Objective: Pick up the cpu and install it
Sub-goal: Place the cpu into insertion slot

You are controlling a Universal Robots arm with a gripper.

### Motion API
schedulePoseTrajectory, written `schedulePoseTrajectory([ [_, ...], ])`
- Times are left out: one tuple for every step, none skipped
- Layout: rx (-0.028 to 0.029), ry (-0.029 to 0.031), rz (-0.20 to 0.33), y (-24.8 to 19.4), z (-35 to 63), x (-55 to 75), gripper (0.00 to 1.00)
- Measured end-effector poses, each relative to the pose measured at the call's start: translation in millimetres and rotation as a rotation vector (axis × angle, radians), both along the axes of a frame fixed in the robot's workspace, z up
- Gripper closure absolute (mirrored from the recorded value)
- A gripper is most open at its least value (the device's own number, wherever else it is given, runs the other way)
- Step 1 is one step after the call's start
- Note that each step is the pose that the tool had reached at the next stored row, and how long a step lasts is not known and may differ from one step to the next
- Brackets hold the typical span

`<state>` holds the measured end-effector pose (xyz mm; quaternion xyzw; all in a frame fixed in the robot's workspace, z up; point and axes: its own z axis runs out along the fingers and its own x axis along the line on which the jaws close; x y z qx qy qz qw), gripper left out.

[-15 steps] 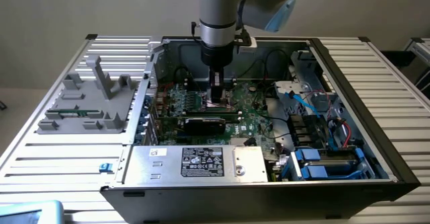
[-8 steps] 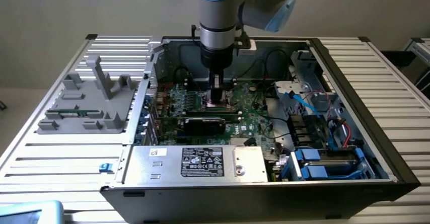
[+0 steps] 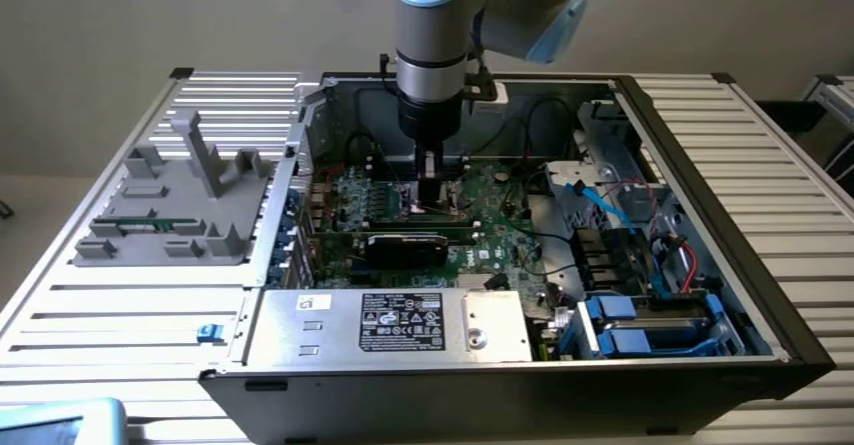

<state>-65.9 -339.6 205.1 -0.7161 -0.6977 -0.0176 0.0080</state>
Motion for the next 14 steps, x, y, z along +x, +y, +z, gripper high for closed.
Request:
schedulePoseTrajectory([
  [-0.0001,0.0001,0.000,0.0,-0.1,0.0,0.44],
  [0.0003,-0.0002,0.000,0.0,-0.4,-0.1,0.44],
  [0.0003,-0.0002,0.000,0.0,-0.7,-0.1,0.44],
  [0.0004,-0.0002,0.000,0.0,-1.1,-0.1,0.44],
  [0.0001,-0.0001,0.001,0.0,-1.3,-0.1,0.44],
  [-0.0001,0.0001,0.001,0.0,-1.3,-0.2,0.44],
  [-0.0007,0.0000,0.001,0.0,-1.5,-0.1,0.44],
  [-0.0019,0.0000,0.002,0.0,-1.5,-0.2,0.44],
  [-0.0034,-0.0002,0.002,0.0,-1.6,-0.2,0.44],
  [-0.0050,-0.0001,0.002,0.0,-1.7,-0.2,0.44],
  [-0.0060,0.0000,0.002,-0.1,-1.6,-0.2,0.44],
  [-0.0066,0.0000,0.003,-0.1,-1.6,-0.2,0.44],
  [-0.0070,-0.0001,0.003,-0.1,-1.7,-0.2,0.44],
  [-0.0075,-0.0001,0.003,0.0,-1.7,-0.2,0.44],
])
